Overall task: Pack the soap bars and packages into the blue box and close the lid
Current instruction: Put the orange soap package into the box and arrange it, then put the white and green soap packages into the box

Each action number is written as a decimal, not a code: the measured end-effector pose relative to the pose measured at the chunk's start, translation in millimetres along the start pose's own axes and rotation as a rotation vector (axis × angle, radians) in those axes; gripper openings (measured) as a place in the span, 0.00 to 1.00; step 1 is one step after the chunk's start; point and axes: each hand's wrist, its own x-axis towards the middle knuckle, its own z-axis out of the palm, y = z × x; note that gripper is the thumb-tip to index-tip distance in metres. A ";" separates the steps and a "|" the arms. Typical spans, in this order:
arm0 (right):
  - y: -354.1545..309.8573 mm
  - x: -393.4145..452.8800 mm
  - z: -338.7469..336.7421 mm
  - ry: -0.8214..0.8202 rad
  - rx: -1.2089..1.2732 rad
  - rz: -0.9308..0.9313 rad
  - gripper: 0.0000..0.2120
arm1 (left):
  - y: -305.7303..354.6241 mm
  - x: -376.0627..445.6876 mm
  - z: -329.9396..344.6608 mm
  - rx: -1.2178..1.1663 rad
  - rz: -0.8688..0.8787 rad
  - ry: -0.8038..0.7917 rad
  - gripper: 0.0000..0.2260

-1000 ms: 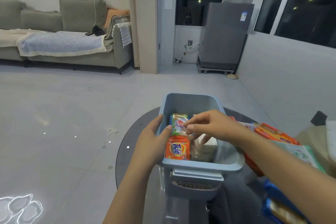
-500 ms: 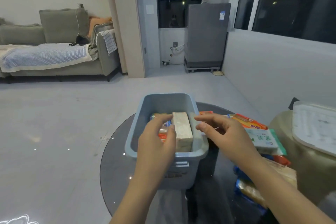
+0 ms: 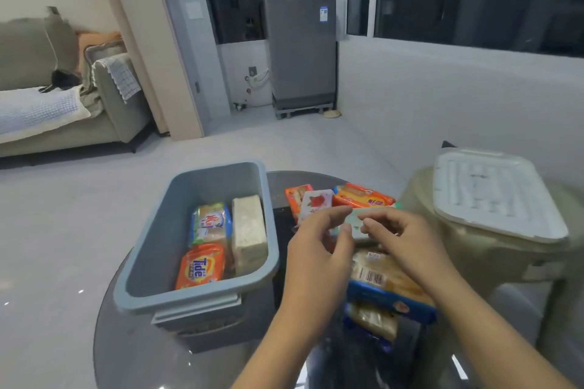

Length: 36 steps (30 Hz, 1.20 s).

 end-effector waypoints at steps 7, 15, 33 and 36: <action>34.4 20.2 -17.7 0.174 -0.222 0.072 0.07 | -31.6 17.9 35.2 0.003 -0.166 -0.013 0.11; 48.2 36.4 -23.4 0.136 -0.520 0.141 0.22 | -59.2 33.4 47.6 -0.099 -0.369 -0.037 0.12; 26.1 52.9 -2.0 0.041 -0.251 0.127 0.22 | -64.2 46.8 37.1 -0.368 -0.502 0.137 0.22; 20.1 60.2 2.1 0.006 -0.155 0.103 0.20 | -63.7 53.4 33.7 -0.475 -0.518 0.116 0.17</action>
